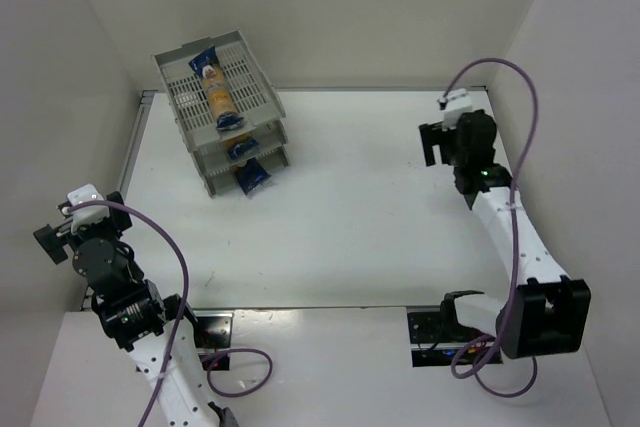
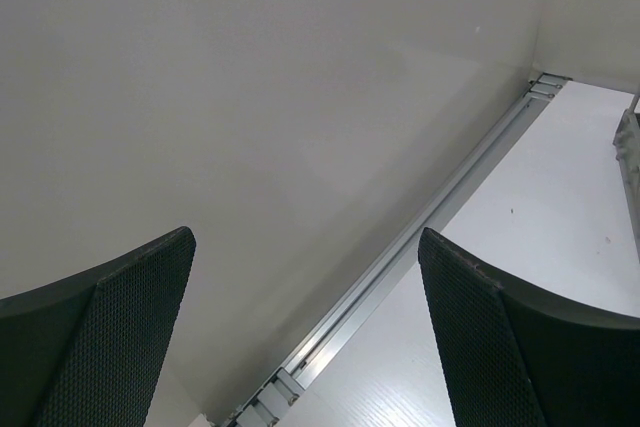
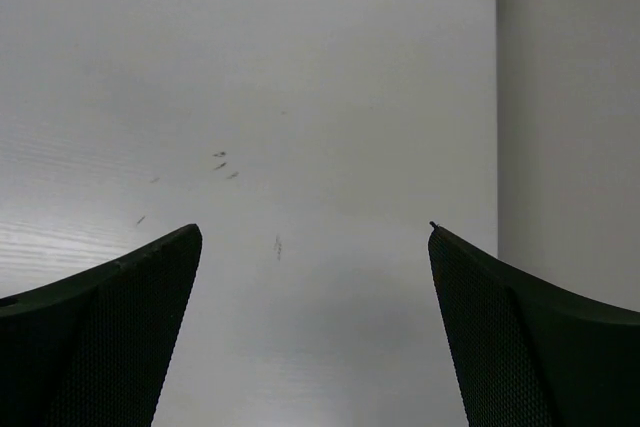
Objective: Place and organize the pasta boxes and bags onto the shelf
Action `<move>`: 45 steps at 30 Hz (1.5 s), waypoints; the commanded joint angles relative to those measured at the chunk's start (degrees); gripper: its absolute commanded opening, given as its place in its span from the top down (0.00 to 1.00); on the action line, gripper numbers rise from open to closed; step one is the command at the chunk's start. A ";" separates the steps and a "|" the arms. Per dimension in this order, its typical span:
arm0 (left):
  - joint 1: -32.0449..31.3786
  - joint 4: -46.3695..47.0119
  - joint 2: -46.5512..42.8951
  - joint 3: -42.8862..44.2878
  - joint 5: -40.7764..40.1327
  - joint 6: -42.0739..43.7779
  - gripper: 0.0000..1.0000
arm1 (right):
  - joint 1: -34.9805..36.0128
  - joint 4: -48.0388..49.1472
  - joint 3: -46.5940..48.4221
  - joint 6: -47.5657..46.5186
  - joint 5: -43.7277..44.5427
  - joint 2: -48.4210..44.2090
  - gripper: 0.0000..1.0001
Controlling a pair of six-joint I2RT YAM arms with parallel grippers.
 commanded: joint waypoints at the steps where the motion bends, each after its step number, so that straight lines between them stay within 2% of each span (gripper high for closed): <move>1: -0.01 2.46 -0.15 -0.02 1.10 0.19 0.01 | -3.82 -5.38 2.24 2.14 -7.21 -7.19 0.01; 6: -0.54 1.15 0.39 1.03 3.37 0.19 0.01 | -4.52 -5.39 -1.89 2.75 -13.37 -16.59 0.01; 8: -1.24 -2.18 0.39 3.83 22.19 3.68 0.01 | -4.52 -6.87 -2.94 2.75 -16.35 -17.14 0.01; 9: -1.94 -3.50 0.39 5.24 32.64 9.80 0.01 | -4.52 -6.88 -2.95 2.75 -16.37 -16.62 0.01; 10: -1.94 -5.52 0.39 6.65 51.71 12.99 0.01 | -4.52 -7.49 -2.95 3.28 -16.37 -16.61 0.01; 11: -1.94 -5.54 1.34 7.88 57.47 14.41 0.01 | -4.52 -6.89 -2.43 3.28 -16.37 -15.65 0.01; 12: -1.94 -3.45 3.01 9.63 60.05 11.56 0.01 | -4.52 -6.19 -2.42 3.28 -16.37 -15.64 0.01; 13: -1.94 -3.43 5.46 10.78 61.81 12.22 0.01 | -4.52 -5.40 -2.42 3.80 -16.37 -14.77 0.01; 14: -2.47 -5.86 11.23 12.10 64.70 15.54 0.01 | -4.52 -4.78 -2.42 3.81 -16.37 -13.89 0.01; 16: -2.47 -9.48 15.57 15.00 65.26 23.62 0.01 | -3.91 -4.25 -0.50 4.34 -16.37 -12.23 0.01; 18: -3.78 -11.50 19.88 16.41 64.65 28.46 0.01 | -2.16 -4.25 0.21 4.34 -16.37 -11.43 0.01; 20: -7.99 -12.48 23.22 16.95 62.20 32.26 0.01 | -0.14 -3.55 0.22 3.73 -15.76 -10.90 0.01; 24: -17.75 -13.01 29.03 17.56 45.45 35.96 0.01 | 2.24 -3.54 1.53 2.41 -13.91 -7.65 0.01; 25: -19.42 -12.22 30.17 18.34 43.66 35.96 0.01 | 2.24 -3.54 2.06 1.88 -13.91 -6.95 0.01; 27: -23.38 -11.60 32.90 20.89 43.19 32.63 0.01 | 2.24 -3.54 3.55 1.35 -13.91 -4.67 0.01; 29: -25.40 -9.24 36.57 27.03 46.18 29.22 0.01 | 2.24 -3.54 4.08 0.48 -13.91 -3.43 0.01; 30: -27.24 -8.45 39.12 29.92 46.19 22.84 0.01 | 2.24 -3.54 4.87 0.47 -13.39 -2.82 0.01; 31: -28.56 -9.22 42.19 33.26 44.45 19.82 0.01 | 2.24 -3.54 5.74 -0.14 -13.38 -1.85 0.01; 32: -30.32 -10.79 49.44 36.95 42.43 17.35 0.01 | 2.24 -3.54 5.75 -0.93 -13.38 -1.32 0.01; 33: -35.73 -12.99 52.91 44.47 40.23 15.94 0.01 | 2.24 -3.54 7.23 -1.46 -13.38 -0.80 0.01; 36: -46.12 -17.22 59.70 49.81 31.80 16.35 0.01 | 2.77 -4.25 8.04 -2.78 -11.46 0.53 0.01; 37: -52.68 -18.71 61.02 50.69 29.08 18.10 0.01 | 2.77 -3.64 8.56 -2.78 -10.92 1.05 0.01; 39: -58.17 -20.30 65.06 49.39 18.63 21.61 0.01 | 2.77 -3.63 8.57 -2.78 -10.22 1.06 0.01; 40: -63.85 -20.30 65.77 46.77 14.33 26.25 0.01 | 2.77 -3.63 8.57 -3.48 -10.22 1.06 0.01; 41: -66.69 -18.48 65.78 38.91 9.67 28.90 0.01 | 2.77 -4.33 8.57 -4.10 -10.22 1.06 0.01; 42: -69.24 -16.46 65.08 34.74 3.19 31.28 0.01 | 2.77 -4.33 8.57 -4.10 -10.22 1.06 0.01; 44: -73.90 -6.89 61.50 27.35 -0.91 36.19 0.01 | 2.77 -5.12 8.57 -4.80 -9.52 0.53 0.01; 45: -73.93 -4.59 60.69 23.14 -1.44 37.36 0.01 | 2.77 -5.65 8.57 -4.81 -9.51 0.53 0.01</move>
